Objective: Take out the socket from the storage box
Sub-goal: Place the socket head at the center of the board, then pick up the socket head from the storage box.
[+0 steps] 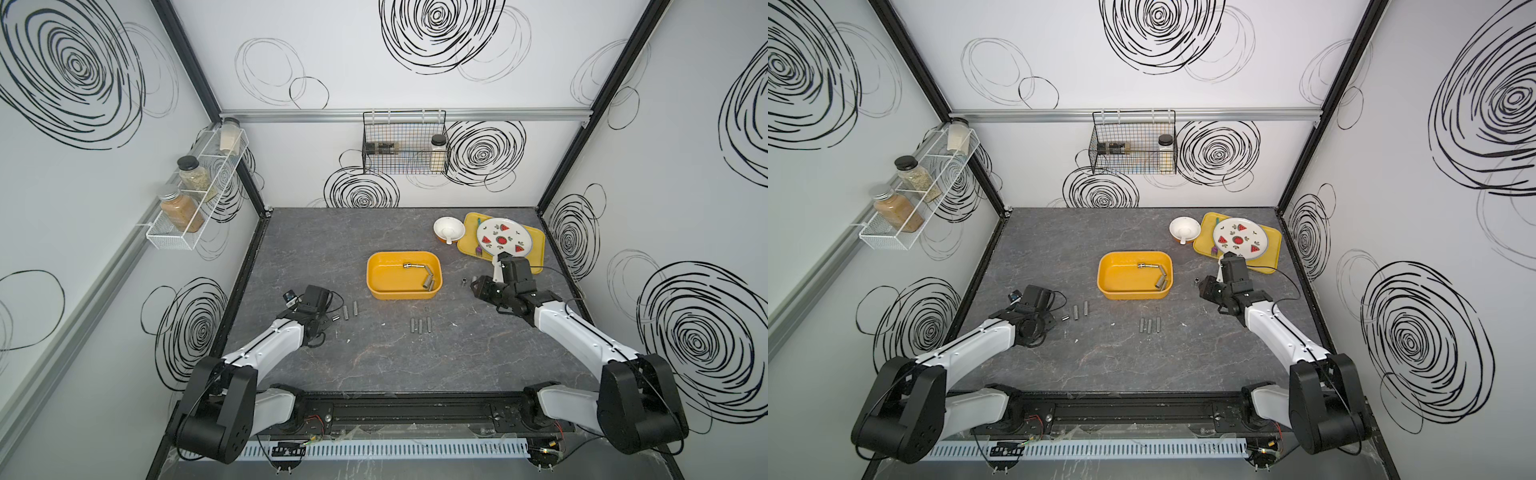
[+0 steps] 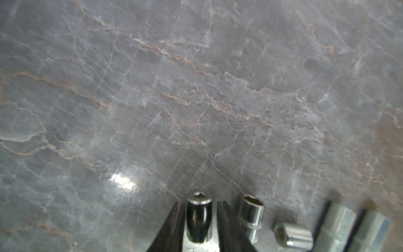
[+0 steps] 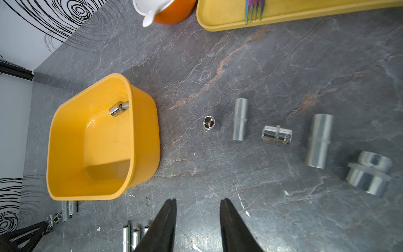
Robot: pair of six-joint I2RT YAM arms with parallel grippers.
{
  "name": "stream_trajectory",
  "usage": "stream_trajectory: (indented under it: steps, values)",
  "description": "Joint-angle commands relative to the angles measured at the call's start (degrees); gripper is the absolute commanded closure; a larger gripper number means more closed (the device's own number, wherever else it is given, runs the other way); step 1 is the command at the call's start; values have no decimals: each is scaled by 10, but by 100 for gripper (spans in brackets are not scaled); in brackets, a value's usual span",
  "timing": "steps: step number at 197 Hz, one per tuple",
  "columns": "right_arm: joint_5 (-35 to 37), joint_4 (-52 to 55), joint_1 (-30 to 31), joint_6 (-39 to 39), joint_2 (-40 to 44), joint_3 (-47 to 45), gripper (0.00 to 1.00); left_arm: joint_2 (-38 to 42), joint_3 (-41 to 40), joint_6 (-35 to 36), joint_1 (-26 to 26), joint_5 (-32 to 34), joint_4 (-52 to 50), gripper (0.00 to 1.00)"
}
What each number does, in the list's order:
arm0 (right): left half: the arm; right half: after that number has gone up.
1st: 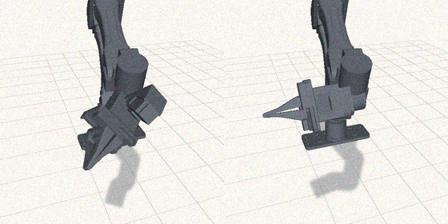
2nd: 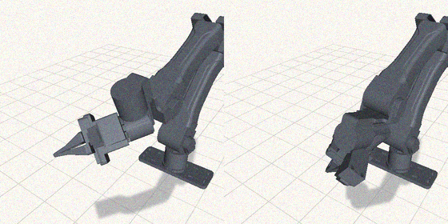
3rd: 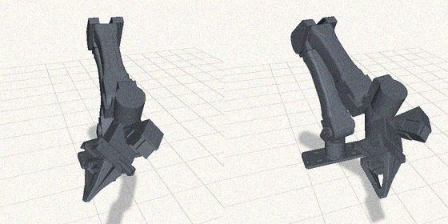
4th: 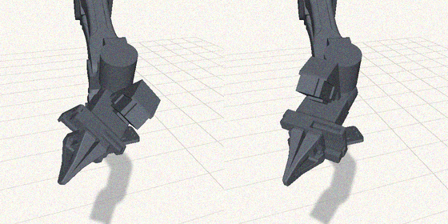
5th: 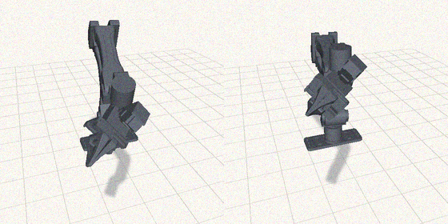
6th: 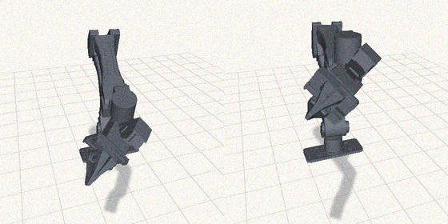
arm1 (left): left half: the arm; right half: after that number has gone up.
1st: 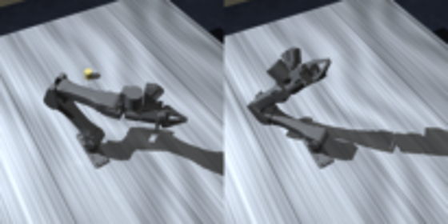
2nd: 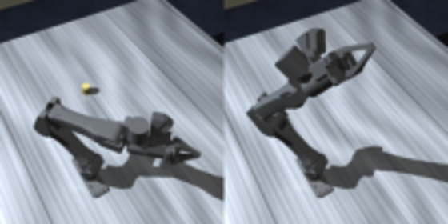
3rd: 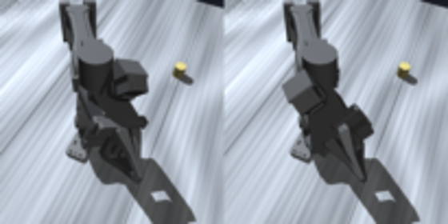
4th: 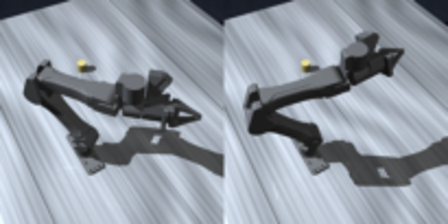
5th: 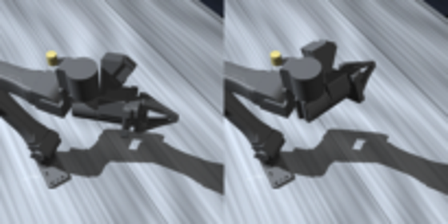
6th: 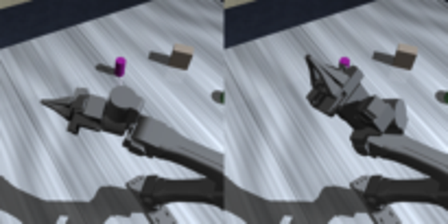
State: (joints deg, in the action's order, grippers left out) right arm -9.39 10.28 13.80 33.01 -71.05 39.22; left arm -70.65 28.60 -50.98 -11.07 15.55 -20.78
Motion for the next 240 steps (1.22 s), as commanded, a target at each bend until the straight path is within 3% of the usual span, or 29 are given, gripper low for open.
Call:
stream_trajectory:
  steps: [1, 49, 90, 141, 182, 200, 240]
  values:
    - [-2, 1, 4, -7, -5, 14, 62, 10, 1, 8, 5, 8, 5, 66]
    - [3, 1, 4, -7, -4, 13, 62, 35, 19, 5, -1, -3, -14, 64]
    - [42, 4, 10, -6, 17, 15, 62, 110, 93, 6, -33, -28, -83, 63]
    - [79, 12, 48, -8, 12, 52, 62, 196, 186, 105, -34, -72, -135, 59]
    - [115, 44, 137, -28, -94, 165, 61, 197, 234, 197, -33, -66, -164, 59]
    - [111, 61, 169, -39, -167, 232, 58, 204, 226, 207, -33, -49, -156, 59]
    - [109, 130, 219, -83, -344, 403, 56, 212, 199, 211, -30, -88, -131, 59]
